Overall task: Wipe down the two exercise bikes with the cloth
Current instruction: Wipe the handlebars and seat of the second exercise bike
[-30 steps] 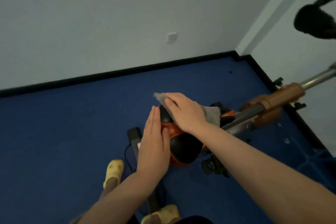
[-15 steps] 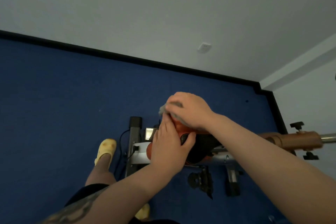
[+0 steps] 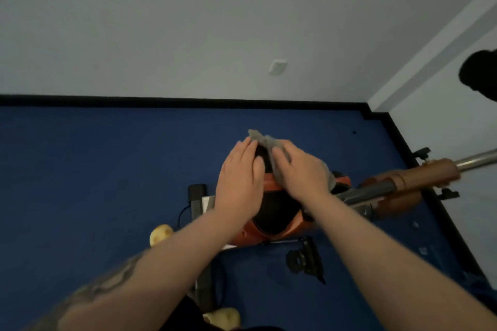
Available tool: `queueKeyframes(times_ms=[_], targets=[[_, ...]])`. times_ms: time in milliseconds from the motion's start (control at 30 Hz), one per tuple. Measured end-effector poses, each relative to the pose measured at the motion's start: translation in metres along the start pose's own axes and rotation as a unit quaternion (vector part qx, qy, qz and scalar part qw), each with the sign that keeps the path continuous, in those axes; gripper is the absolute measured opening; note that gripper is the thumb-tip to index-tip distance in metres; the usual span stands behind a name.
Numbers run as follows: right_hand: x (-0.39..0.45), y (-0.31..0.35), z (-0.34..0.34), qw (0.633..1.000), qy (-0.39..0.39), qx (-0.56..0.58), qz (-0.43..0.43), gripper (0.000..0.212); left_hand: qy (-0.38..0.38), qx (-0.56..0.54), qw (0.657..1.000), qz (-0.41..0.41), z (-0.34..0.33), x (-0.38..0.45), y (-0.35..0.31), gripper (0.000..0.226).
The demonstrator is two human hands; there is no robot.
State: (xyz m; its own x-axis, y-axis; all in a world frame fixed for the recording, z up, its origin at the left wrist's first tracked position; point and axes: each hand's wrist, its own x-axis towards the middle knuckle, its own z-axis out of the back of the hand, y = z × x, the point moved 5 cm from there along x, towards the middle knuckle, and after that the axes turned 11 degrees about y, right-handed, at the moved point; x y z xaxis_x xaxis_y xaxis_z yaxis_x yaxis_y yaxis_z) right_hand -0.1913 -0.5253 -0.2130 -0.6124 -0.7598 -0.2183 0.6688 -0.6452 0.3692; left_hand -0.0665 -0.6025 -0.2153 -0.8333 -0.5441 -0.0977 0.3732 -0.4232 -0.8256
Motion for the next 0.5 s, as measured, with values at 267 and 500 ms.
queueKeyframes(times_ms=[267, 500], targets=[[-0.045, 0.0, -0.011, 0.989, -0.136, -0.007, -0.059, 0.044, -0.03, 0.21, 0.976, -0.045, -0.003, 0.025, -0.02, 0.022], [-0.039, -0.049, 0.009, 0.975, -0.134, -0.007, -0.175, 0.037, -0.017, 0.164, 0.986, -0.015, -0.004, 0.03, -0.014, 0.033]])
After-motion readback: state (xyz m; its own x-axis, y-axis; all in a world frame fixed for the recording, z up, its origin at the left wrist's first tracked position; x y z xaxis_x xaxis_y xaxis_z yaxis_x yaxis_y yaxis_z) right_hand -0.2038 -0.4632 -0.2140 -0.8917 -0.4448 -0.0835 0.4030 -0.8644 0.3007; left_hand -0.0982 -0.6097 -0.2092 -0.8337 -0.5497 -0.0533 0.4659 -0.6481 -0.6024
